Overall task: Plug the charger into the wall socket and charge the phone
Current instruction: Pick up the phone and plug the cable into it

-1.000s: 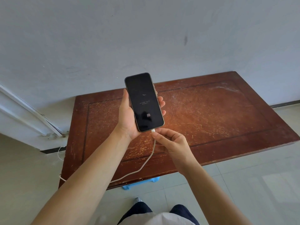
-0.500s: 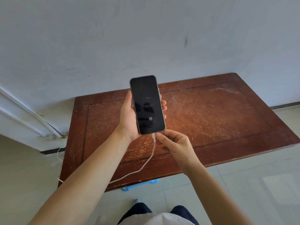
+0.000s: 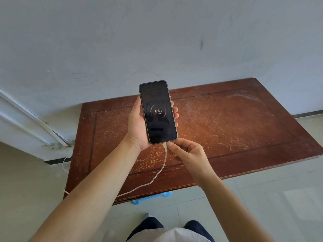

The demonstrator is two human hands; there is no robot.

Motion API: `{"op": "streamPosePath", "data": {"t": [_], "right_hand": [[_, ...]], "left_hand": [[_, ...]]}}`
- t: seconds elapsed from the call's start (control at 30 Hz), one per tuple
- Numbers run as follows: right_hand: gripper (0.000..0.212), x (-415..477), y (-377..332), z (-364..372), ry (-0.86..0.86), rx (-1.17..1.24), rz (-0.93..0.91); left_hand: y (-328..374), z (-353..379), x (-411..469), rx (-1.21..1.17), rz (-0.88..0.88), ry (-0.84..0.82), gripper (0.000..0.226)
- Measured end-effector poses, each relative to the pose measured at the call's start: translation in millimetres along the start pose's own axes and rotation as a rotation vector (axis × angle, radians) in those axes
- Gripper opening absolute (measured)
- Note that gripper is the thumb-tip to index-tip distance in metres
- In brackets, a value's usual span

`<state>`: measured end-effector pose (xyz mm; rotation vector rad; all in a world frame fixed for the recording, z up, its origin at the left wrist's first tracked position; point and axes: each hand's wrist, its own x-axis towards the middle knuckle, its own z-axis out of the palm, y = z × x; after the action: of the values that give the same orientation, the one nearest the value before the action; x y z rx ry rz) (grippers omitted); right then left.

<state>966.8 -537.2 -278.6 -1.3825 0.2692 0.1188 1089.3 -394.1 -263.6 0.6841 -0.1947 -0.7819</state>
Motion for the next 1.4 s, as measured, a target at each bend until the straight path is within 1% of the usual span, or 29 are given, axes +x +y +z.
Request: {"op": "streamPosePath", "data": {"t": [0.27,0.5,0.6,0.77,0.87,0.93,1.0,1.13,1.27,1.4], "right_hand": [[0.033,-2,3,1,-0.017,0.003,-0.001],[0.027,0,5,1,-0.018,-0.001,-0.008],[0.026,1,4,0,-0.011,-0.001,-0.011],[0.025,3,4,-2,-0.016,0.029,-0.007],[0.028,4,5,-2,-0.022,0.034,0.003],[0.023,5,7,-2,-0.022,0.028,0.016],[0.019,7,8,-1,-0.017,0.017,0.019],[0.028,10,7,5,0.002,0.000,-0.004],[0.024,15,10,9,0.036,0.001,-0.021],[0.021,21,15,15,0.070,0.021,-0.028]], "left_hand": [[0,-4,-1,-0.022,-0.012,-0.042,0.081],[1,-5,0,-0.017,-0.011,-0.041,0.081],[1,-5,1,-0.015,-0.005,-0.025,0.083],[1,-5,2,-0.004,-0.016,-0.007,0.096],[2,-7,3,0.010,-0.012,-0.002,0.094],[2,-8,4,0.010,-0.019,-0.001,0.093],[3,-9,5,0.001,-0.030,-0.005,0.093],[7,-14,6,-0.017,-0.054,-0.011,0.095],[10,-21,8,-0.054,-0.097,-0.018,0.095],[12,-36,10,-0.052,-0.111,0.029,0.096]]}}
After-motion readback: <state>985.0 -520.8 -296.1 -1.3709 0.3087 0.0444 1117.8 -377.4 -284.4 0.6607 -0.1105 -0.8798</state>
